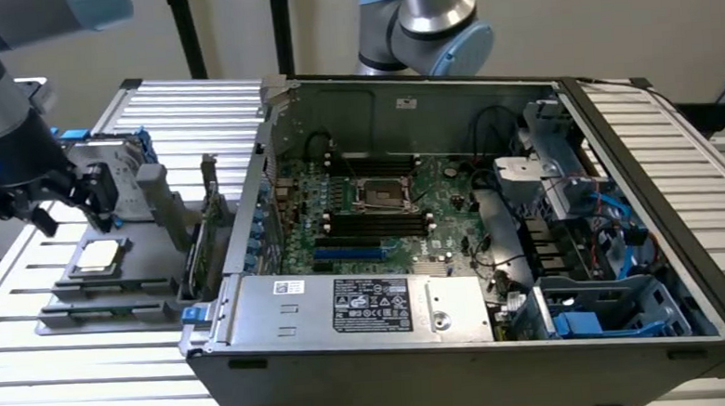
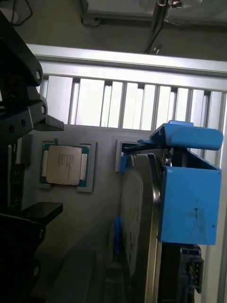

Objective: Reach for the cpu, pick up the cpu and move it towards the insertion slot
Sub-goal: 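Pick up the cpu and move it towards the insertion slot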

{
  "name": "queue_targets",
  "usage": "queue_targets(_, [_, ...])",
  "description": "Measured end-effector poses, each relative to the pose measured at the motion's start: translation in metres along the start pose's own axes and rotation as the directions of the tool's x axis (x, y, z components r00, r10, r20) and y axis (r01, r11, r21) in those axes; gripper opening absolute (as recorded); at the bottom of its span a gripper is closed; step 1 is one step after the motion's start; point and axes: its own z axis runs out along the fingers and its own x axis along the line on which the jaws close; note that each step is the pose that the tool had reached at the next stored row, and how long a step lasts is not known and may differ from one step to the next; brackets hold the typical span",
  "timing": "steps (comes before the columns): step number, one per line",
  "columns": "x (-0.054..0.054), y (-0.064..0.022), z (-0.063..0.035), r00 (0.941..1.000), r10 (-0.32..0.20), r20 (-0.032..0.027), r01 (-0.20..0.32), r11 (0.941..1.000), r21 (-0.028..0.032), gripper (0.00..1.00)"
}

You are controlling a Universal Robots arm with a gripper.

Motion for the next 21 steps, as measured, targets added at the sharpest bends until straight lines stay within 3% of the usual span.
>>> queue_targets(12, [-0.001,-0.0042,0.0216,1.0,0.0,0.0001,0.0,1.0,-0.0001,0.71])
queue_targets(16, [-0.001,-0.0045,0.0268,1.0,0.0,-0.0041,0.0,1.0,-0.0004,0.71])
queue_targets(21, [-0.001,-0.005,0.0345,1.0,0.001,-0.0047,-0.001,1.0,-0.0006,0.71])
